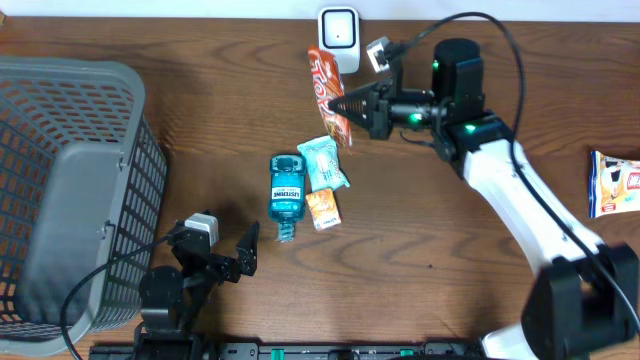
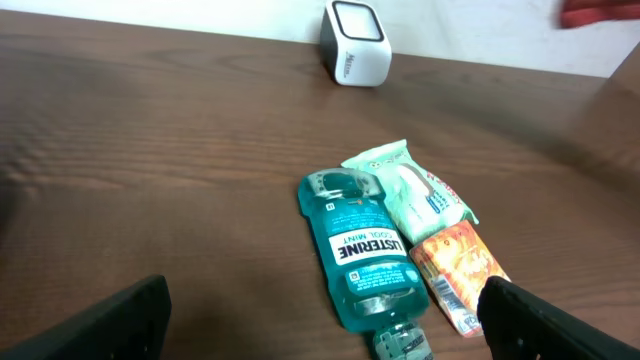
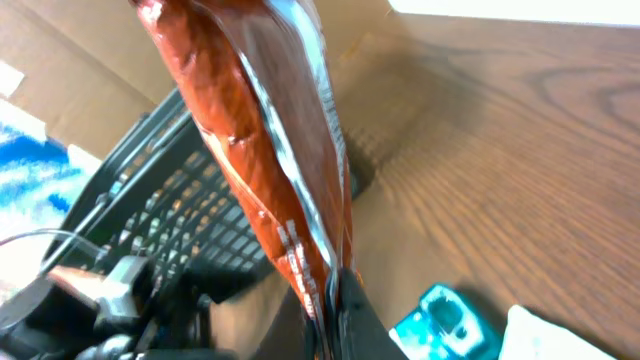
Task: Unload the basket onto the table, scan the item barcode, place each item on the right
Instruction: 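Hold the red snack bar against the white scanner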
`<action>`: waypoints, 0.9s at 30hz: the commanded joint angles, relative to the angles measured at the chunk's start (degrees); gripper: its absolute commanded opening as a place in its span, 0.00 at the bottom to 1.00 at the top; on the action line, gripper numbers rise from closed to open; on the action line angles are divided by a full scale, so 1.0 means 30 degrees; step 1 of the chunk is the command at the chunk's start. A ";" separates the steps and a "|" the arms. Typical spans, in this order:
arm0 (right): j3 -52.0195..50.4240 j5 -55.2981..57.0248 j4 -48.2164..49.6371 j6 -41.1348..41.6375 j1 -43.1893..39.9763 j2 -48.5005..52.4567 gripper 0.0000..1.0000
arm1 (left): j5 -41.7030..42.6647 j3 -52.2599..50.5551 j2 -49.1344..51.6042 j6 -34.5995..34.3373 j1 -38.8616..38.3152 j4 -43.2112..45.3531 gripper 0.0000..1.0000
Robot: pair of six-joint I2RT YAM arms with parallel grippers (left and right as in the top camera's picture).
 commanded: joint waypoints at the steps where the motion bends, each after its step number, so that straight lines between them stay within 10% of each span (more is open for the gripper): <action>1: 0.0211 0.1020 0.2040 0.3453 -0.0124 0.1661 0.01 | 0.0233 -0.0277 0.0022 0.0029 0.0058 -0.0525 0.98; 9: 0.0503 0.3242 0.9653 0.8393 -0.0838 0.5727 0.01 | 0.0233 -0.0277 0.0022 0.0029 0.0058 -0.0525 0.98; 27: 1.1176 0.6033 0.6608 0.8801 -0.0947 1.4353 0.01 | 0.0233 -0.0277 0.0022 0.0029 0.0058 -0.0525 0.98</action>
